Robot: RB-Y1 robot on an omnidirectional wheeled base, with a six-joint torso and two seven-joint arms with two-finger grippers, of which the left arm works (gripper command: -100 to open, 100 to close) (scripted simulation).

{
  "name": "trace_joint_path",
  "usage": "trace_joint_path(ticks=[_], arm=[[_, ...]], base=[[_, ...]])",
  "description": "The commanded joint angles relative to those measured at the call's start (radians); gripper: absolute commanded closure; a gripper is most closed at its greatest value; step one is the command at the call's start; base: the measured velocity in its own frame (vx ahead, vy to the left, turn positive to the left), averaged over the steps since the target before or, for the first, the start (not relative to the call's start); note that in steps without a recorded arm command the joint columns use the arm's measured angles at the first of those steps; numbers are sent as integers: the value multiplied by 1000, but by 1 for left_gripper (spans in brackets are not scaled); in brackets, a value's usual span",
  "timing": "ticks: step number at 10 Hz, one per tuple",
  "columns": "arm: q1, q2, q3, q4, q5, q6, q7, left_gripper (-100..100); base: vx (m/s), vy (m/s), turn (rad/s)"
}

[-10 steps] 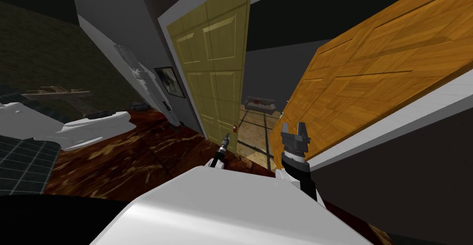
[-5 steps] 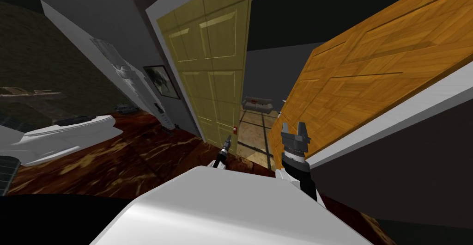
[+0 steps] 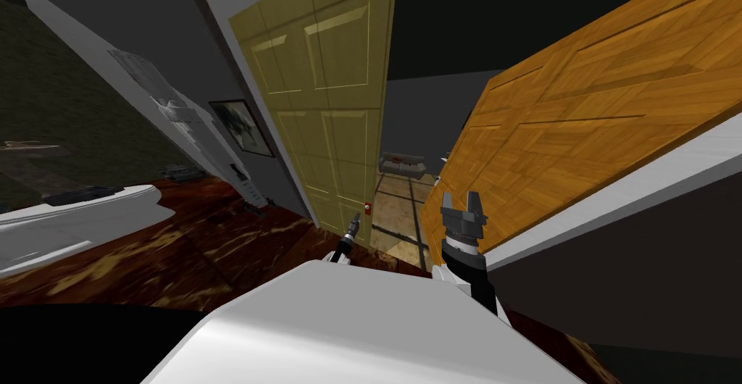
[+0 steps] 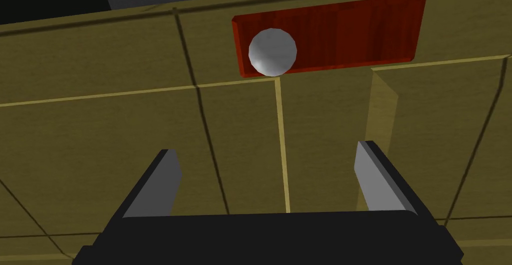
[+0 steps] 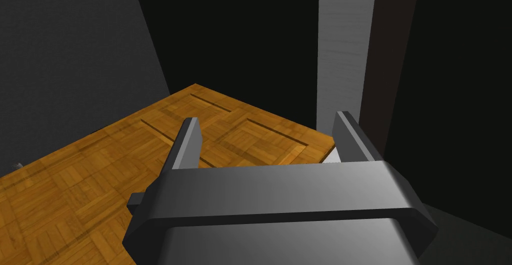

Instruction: Push the door open

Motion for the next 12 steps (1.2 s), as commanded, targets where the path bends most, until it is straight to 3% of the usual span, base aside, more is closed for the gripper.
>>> trace_joint_path(ticks=[1,4,5,6,7,8,12], arm=[[4,14,2,-5,1,0,0,-100],[4,3,8,3,3,-7,2,-100],[3,-9,9,5,4,-9,2,-100],[3,-34,11,8,5,-11,3,-100],[9,-19,9,-5,4,-6,3,-100],[9,-19,9,-5,4,-6,3,100],[9,-19,9,-5,4,-6,3,100]], base=[[232,-41,-23],[189,-54,-28],[199,-57,-18],[180,-49,-26],[65,-17,11],[-14,0,-6],[-13,4,-3]])
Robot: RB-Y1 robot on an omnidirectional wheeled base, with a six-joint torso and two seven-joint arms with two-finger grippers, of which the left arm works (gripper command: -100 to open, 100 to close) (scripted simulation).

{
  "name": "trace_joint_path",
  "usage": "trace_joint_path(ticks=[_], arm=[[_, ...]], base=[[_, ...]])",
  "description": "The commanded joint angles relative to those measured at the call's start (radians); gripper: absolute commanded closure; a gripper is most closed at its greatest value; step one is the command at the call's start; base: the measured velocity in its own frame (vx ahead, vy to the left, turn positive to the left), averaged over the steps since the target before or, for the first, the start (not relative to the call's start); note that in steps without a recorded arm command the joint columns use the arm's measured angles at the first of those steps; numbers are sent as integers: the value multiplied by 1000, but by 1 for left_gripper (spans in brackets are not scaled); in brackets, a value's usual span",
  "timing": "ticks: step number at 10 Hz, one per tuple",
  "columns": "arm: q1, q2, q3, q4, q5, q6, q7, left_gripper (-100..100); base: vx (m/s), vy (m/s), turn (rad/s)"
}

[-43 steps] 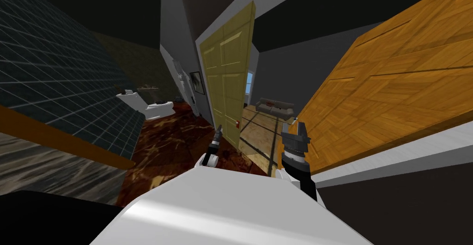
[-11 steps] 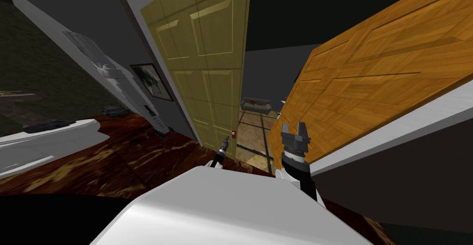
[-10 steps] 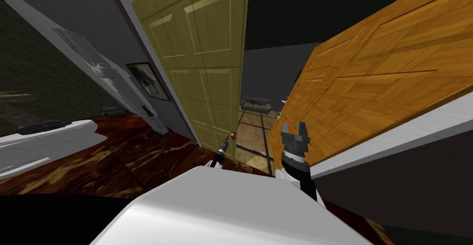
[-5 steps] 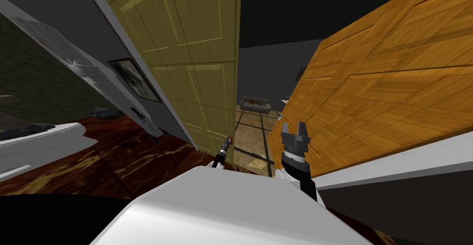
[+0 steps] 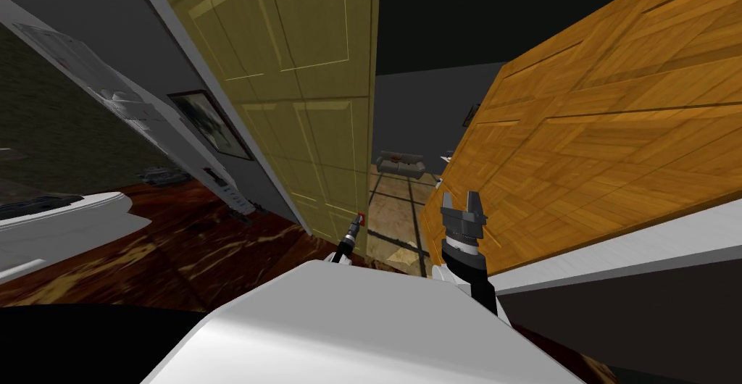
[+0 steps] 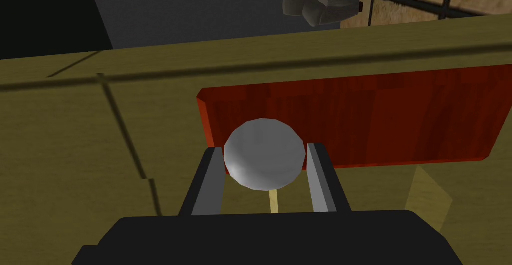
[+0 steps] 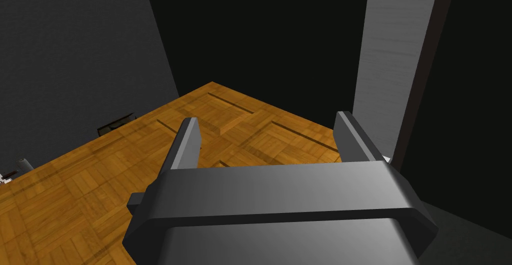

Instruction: Push the door open

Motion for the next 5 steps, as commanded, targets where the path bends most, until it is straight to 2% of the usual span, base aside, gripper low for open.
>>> trace_joint_path(ticks=[1,2,4,5], arm=[[-1,0,1,-1,0,-2,0,100],[-2,20,15,2,6,0,-4,100],[-3,27,22,3,9,0,-5,100],[-5,42,39,4,16,0,-10,100]], base=[[0,0,0],[103,-59,20],[149,-72,37],[139,-60,13]])
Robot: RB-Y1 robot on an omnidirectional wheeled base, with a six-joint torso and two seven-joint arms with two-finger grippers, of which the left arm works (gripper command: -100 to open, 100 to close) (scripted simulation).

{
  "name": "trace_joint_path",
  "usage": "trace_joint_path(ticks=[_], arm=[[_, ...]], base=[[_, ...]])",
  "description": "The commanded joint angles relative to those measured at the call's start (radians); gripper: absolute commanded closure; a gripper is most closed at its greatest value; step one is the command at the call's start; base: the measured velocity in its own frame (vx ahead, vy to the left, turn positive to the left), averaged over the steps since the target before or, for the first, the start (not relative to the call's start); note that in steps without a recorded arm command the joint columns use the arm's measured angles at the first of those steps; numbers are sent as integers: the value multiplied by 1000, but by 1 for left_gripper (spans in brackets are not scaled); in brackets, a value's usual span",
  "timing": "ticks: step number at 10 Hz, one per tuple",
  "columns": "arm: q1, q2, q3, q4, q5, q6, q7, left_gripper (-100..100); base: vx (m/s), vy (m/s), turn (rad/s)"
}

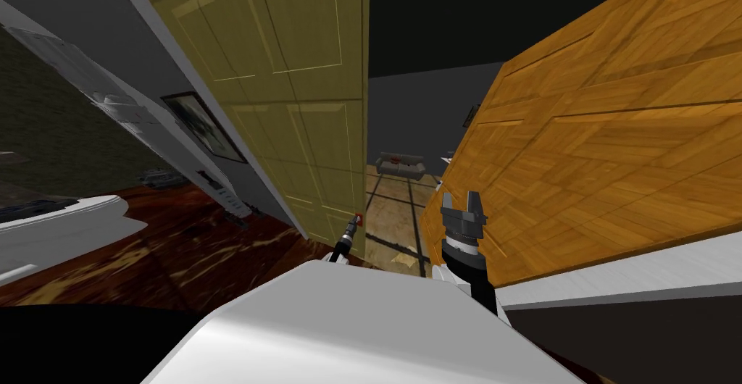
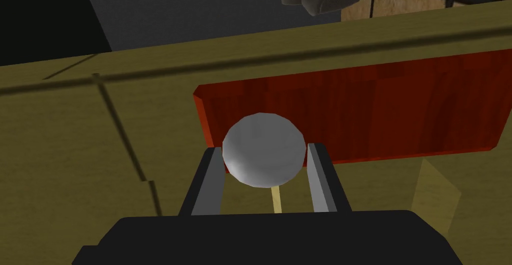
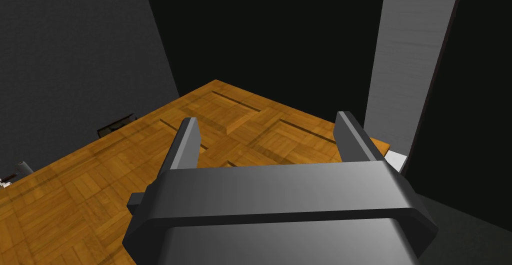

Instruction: Push the door open

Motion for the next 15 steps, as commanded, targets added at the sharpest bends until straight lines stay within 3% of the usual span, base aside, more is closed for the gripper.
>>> trace_joint_path(ticks=[1,3,4,8,11,12,13,15], arm=[[-15,22,24,14,10,-14,0,100],[-18,36,45,17,19,-14,-5,100],[4,32,28,-17,14,2,-4,-100],[8,27,21,-25,17,7,3,-100],[12,0,13,-35,21,12,10,-100],[7,4,16,-22,20,4,8,-100],[6,19,19,-20,22,2,7,-100],[4,26,21,-18,23,0,6,-100]], base=[[154,-67,46],[192,-75,94],[-29,-61,42],[-176,-2,13],[-214,18,22],[-93,10,-1],[95,-13,-32],[178,-36,-18]])
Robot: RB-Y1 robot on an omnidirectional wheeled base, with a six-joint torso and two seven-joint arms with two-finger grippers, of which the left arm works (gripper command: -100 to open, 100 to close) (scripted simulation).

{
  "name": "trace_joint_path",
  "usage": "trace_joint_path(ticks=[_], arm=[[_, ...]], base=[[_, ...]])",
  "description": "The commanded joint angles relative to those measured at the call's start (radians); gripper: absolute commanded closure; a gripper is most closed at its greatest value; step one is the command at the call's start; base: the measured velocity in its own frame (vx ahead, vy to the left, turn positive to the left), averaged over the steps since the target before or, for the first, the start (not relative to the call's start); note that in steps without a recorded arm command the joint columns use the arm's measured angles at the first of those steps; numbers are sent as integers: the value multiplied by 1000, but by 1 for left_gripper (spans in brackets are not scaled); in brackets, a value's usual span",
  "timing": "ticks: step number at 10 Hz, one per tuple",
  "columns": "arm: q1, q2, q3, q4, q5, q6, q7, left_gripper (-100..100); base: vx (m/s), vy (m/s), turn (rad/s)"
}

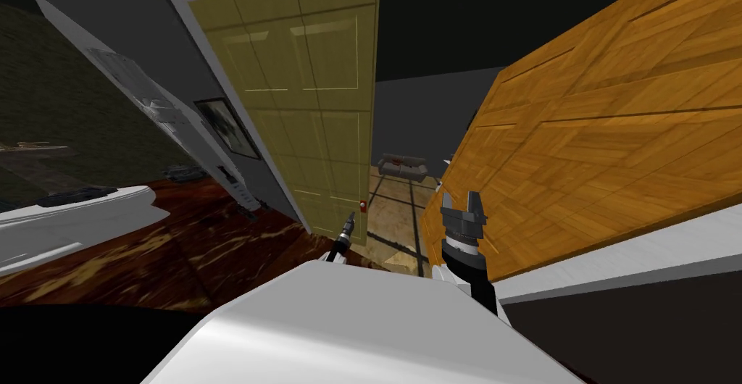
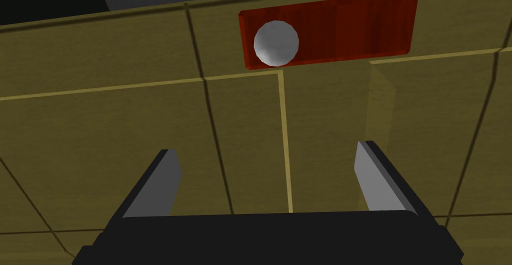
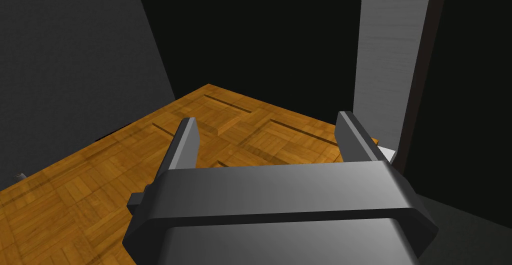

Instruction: Push the door open

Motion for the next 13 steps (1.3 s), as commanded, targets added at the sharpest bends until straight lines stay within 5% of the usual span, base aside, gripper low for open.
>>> trace_joint_path(ticks=[1,7,8,13], arm=[[-2,6,3,3,1,-2,-1,-100],[-8,-9,12,12,5,-11,-4,-100],[-8,-9,12,12,5,-11,-4,100],[-8,-9,12,12,5,-11,-4,100]], base=[[201,-54,-22],[188,-45,-19],[-20,4,5],[-16,4,-4]])
